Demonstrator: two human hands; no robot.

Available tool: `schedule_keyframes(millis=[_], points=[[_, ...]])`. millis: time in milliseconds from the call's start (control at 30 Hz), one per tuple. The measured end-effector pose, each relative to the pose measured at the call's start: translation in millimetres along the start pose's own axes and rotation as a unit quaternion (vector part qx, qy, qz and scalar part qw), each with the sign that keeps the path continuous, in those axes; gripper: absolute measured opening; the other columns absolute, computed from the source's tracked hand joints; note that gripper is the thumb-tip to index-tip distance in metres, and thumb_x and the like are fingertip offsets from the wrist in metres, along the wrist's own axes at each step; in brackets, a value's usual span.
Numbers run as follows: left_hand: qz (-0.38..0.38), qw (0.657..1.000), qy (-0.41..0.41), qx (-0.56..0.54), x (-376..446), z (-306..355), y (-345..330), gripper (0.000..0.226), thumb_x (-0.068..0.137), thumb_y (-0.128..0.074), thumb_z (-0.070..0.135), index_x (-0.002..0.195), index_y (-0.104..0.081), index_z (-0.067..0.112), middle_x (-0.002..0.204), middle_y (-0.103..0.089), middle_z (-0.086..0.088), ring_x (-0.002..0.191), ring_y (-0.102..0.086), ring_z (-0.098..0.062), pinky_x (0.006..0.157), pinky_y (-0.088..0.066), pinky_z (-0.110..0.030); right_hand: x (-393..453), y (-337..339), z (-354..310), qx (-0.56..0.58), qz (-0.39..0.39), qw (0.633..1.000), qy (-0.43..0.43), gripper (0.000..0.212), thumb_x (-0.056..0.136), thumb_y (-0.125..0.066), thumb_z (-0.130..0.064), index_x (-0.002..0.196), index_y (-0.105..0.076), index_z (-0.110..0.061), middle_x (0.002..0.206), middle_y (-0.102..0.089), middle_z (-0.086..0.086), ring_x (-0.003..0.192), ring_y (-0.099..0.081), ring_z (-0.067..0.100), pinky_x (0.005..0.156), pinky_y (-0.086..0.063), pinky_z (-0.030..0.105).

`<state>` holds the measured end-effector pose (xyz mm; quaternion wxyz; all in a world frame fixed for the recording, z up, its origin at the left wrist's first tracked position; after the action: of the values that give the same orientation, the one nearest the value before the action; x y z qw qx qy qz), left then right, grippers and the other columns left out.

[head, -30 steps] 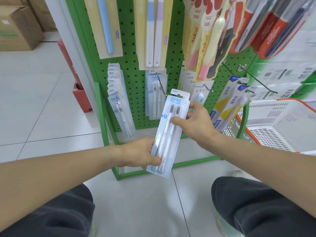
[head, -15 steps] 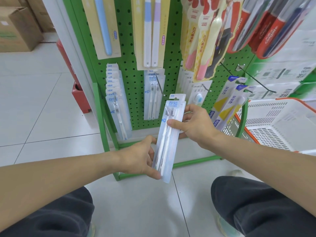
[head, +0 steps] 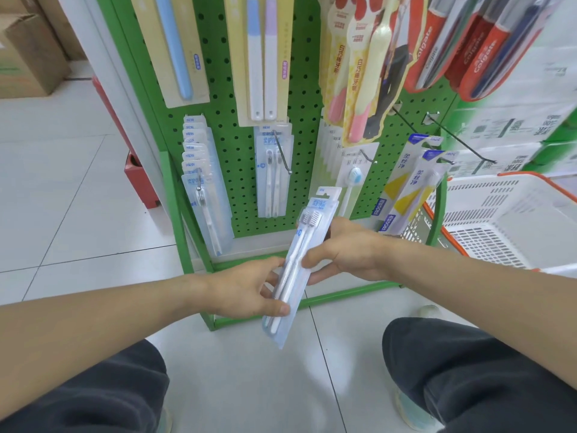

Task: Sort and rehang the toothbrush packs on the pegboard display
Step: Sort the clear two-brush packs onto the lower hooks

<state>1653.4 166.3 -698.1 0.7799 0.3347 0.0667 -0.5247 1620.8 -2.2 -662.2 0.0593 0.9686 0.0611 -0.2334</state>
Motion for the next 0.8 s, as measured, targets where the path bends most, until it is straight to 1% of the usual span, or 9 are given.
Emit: schedule_keyframes(millis=[33,100,167,233,333,433,600,667,800], points=[[-0.02,1.0,-0.007,-0.007,-1,2,-2,0.072,0.094,-0.071,0.018,0.147,-0.029,0.042,0.136,-0.059,0.007,0.099,-0.068,-0.003,0.096,-0.054,-0.024,1,-1,1,0.016,-0.008,1.0,-0.005,0.043,0.085,-0.066,0.018,0.125,-0.055,0.009,0.129,-0.062,0.027,0.102,-0.073,0.032,0.071,-0.063,0.037],[-0.048,0.998,-0.01,-0.034,-2,2,-5,0.068,0.098,-0.065,0.011,0.144,-0.03,0.046,0.137,-0.059,0.005,0.107,-0.069,-0.014,0.1,-0.055,-0.035,2,-3,3,0.06,-0.022,0.998,-0.01,0.056,0.083,-0.071,0.018,0.131,-0.052,-0.001,0.137,-0.058,0.012,0.103,-0.074,0.032,0.07,-0.063,0.038],[-0.05,0.997,0.004,-0.06,-3,2,-7,0.06,0.099,-0.059,0.005,0.145,-0.037,0.038,0.133,-0.06,0.002,0.106,-0.068,-0.02,0.098,-0.056,-0.044,3,-3,3,0.083,-0.018,0.996,-0.009,0.065,0.079,-0.075,0.018,0.134,-0.05,-0.006,0.136,-0.058,0.01,0.102,-0.074,0.033,0.071,-0.063,0.041],[-0.023,0.996,0.011,-0.09,-1,4,-5,0.054,0.098,-0.057,0.002,0.142,-0.044,0.03,0.129,-0.061,-0.001,0.1,-0.068,-0.018,0.095,-0.058,-0.043,4,-3,3,0.079,0.012,0.997,-0.011,0.072,0.073,-0.082,0.013,0.134,-0.048,-0.005,0.128,-0.06,0.014,0.096,-0.075,0.032,0.074,-0.064,0.043],[0.037,0.983,0.01,-0.182,1,11,1,0.044,0.096,-0.063,0.005,0.136,-0.054,0.021,0.124,-0.067,-0.01,0.108,-0.07,-0.023,0.09,-0.06,-0.043,6,2,5,0.047,0.076,0.996,-0.013,0.072,0.065,-0.093,-0.003,0.123,-0.051,-0.006,0.112,-0.066,0.017,0.091,-0.076,0.028,0.072,-0.064,0.042],[0.074,0.977,-0.011,-0.198,0,15,6,0.035,0.096,-0.067,0.014,0.13,-0.056,0.014,0.111,-0.074,-0.015,0.099,-0.074,-0.027,0.079,-0.063,-0.043,8,3,6,0.032,0.102,0.994,-0.006,0.076,0.06,-0.097,-0.018,0.12,-0.052,-0.002,0.108,-0.073,0.018,0.089,-0.077,0.027,0.068,-0.064,0.04],[0.086,0.983,-0.007,-0.16,0,10,7,0.028,0.101,-0.056,0.006,0.124,-0.057,0.021,0.109,-0.076,-0.01,0.099,-0.075,-0.023,0.082,-0.062,-0.049,9,11,1,-0.06,0.154,0.985,0.039,0.055,0.066,-0.094,-0.025,0.105,-0.066,0.001,0.088,-0.077,0.008,0.067,-0.075,0.017,0.053,-0.059,0.03],[0.079,0.984,-0.005,-0.157,0,10,7,0.026,0.102,-0.054,0.005,0.12,-0.057,0.023,0.11,-0.076,-0.01,0.1,-0.075,-0.022,0.083,-0.062,-0.048,9,12,-2,-0.092,0.159,0.982,0.053,0.041,0.068,-0.094,-0.027,0.095,-0.071,-0.007,0.078,-0.077,0.002,0.059,-0.072,0.014,0.051,-0.057,0.027],[0.066,0.986,-0.003,-0.15,-1,9,9,0.03,0.102,-0.053,0.005,0.128,-0.054,0.02,0.116,-0.073,-0.012,0.104,-0.074,-0.024,0.084,-0.062,-0.05,9,13,-9,-0.142,0.186,0.967,0.102,0.042,0.064,-0.097,-0.029,0.088,-0.067,-0.012,0.08,-0.077,0.002,0.066,-0.075,0.017,0.052,-0.06,0.032]])
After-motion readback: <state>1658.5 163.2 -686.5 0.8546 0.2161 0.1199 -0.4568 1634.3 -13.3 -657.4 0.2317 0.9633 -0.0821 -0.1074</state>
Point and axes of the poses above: each hand's wrist, its own x-axis towards the middle knuckle, its own y-axis out of the back of the hand, z = x × y, the point moved 4 cm from there along x, towards the middle knuckle
